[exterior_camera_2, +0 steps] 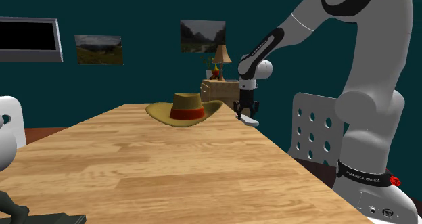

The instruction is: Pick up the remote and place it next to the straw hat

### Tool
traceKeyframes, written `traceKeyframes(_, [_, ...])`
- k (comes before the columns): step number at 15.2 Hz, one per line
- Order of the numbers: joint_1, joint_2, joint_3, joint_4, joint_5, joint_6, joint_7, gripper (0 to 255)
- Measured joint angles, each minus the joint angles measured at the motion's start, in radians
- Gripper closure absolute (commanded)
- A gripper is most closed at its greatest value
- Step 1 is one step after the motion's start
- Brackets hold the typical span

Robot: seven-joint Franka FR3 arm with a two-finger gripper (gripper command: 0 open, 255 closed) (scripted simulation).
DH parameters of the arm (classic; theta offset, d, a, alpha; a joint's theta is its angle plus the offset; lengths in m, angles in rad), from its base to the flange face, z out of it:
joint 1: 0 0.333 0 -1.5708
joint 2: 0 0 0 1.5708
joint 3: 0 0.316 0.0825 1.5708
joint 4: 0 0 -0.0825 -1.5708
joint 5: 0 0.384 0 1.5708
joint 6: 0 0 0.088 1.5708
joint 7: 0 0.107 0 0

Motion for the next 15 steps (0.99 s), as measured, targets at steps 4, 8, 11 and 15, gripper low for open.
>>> traceKeyframes(4, [0.000, 0.000, 0.000, 0.000, 0.000, 0.000, 0.000, 0])
traceKeyframes(8, [-0.003, -0.027, -0.003, 0.017, 0.002, -0.042, -0.006, 0])
traceKeyframes(11, [-0.002, -0.064, -0.003, 0.050, 0.005, -0.112, -0.005, 0])
traceKeyframes(15, [-0.002, -0.069, -0.002, 0.058, 0.005, -0.127, -0.004, 0])
